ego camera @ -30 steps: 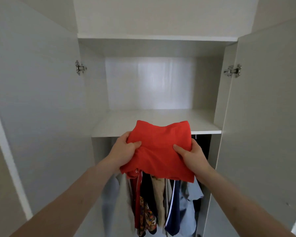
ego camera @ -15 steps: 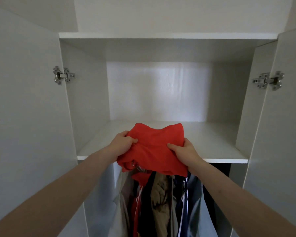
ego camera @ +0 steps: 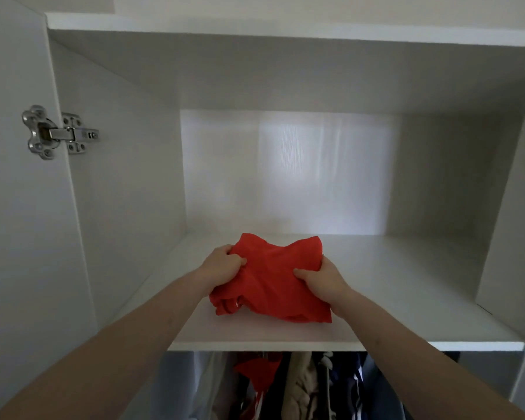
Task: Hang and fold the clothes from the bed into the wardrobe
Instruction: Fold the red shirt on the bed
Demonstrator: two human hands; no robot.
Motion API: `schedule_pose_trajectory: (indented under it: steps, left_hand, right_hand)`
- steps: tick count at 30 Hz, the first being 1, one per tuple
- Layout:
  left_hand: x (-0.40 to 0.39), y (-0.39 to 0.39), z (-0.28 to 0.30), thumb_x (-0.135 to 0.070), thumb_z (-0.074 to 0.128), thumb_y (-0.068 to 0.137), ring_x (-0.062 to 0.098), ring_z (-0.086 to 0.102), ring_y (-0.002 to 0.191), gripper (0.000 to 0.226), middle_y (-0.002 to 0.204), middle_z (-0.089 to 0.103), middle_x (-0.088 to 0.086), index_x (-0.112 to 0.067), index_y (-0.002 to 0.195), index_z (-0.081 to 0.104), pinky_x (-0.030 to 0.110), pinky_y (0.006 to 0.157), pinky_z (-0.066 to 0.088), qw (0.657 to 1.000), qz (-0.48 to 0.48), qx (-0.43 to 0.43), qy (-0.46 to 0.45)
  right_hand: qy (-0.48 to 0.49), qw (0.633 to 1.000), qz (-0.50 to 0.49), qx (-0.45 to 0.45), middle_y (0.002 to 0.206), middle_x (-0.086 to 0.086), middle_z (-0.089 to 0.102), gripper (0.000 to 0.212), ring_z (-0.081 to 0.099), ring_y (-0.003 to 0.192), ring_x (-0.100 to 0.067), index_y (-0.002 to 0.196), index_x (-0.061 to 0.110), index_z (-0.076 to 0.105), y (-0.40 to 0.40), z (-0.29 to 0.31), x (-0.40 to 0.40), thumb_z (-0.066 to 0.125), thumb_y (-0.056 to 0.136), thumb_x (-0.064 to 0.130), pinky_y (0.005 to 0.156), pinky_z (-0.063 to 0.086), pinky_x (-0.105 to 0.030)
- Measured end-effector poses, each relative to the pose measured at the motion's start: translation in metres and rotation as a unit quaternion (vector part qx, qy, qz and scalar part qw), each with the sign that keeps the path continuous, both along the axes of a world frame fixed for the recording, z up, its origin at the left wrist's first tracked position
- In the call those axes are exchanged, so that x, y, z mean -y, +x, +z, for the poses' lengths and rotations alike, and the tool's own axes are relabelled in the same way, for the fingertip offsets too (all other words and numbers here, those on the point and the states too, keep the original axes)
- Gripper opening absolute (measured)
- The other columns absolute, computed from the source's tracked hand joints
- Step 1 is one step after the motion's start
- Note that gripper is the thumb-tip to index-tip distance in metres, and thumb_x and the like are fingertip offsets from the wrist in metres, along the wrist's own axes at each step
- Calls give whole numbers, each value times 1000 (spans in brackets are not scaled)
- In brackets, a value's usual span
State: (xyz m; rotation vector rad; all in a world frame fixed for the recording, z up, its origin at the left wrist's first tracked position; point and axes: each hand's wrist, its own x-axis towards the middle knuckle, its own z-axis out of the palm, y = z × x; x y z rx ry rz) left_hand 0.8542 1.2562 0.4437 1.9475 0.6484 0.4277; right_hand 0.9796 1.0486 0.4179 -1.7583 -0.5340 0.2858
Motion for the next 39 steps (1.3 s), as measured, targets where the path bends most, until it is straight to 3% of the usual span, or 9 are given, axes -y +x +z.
schedule_pose_trajectory:
  steps: [3,6,10,15,18,27,32,35,39]
  left_hand:
    - [-23,16,-10,-31,61,95,23,64,113,47,127,67,3,-18,141,57,40,106,49,997,-15,-42,66]
    - [-32,21,-17,-55,52,97,32,48,137,74,154,48,12,-15,157,34,40,115,37,973,-10,-142,180]
    - [-25,12,-5,-76,38,91,44,1,156,98,171,-3,16,-21,164,2,59,123,8,906,10,-227,356]
    - [-7,3,-12,-87,37,67,34,-6,157,108,172,-7,-2,-40,161,10,65,122,6,860,-170,-299,377]
    - [-11,9,-34,-85,40,80,37,-17,156,101,170,-18,0,-40,161,0,67,122,4,853,-159,-310,388]
    - [-61,50,-56,-71,37,95,32,-18,156,82,170,-19,-2,-37,163,5,64,123,-4,866,-96,-240,428]
    - [-67,64,-70,-44,35,105,25,-3,158,68,172,-1,-4,-32,164,4,60,124,0,793,-80,-114,593]
    - [-74,77,-71,-47,30,107,23,7,157,58,170,12,-9,-37,162,13,61,124,0,817,-120,-146,544]
    - [-97,95,-68,-59,26,105,20,2,158,59,170,11,-12,-41,160,20,61,123,-6,838,-134,-187,495]
  right_hand:
    - [-54,998,-9,28,149,-9,53,84,58,129,-27,158,14,28,10,-6,-18,77,90,23,108,49,-39]
    - [-129,988,-23,86,166,-13,26,100,37,148,-29,165,13,8,9,-11,-23,74,92,33,120,33,-37]
    - [-192,946,-40,259,169,-4,15,75,28,151,-32,156,26,38,-1,-18,-20,69,91,48,121,30,-45]
    - [-300,898,9,323,158,7,38,59,34,145,-25,148,35,51,-8,-37,-25,53,95,62,120,31,-46]
    - [-323,877,14,357,158,5,40,58,39,142,-25,152,32,47,1,-47,-35,46,101,59,118,33,-42]
    - [-327,872,3,365,164,-3,37,59,36,148,-28,158,26,39,41,-52,-96,36,106,55,122,27,-38]
    - [-325,876,10,356,165,-3,36,60,33,150,-27,158,26,38,62,-53,-121,35,106,56,124,24,-39]
    - [-312,885,20,344,165,-1,36,59,32,151,-24,157,27,40,76,-52,-132,38,106,55,125,22,-36]
    - [-260,903,-4,342,158,1,45,56,41,144,-21,149,25,53,88,-52,-141,46,103,55,121,30,-38]
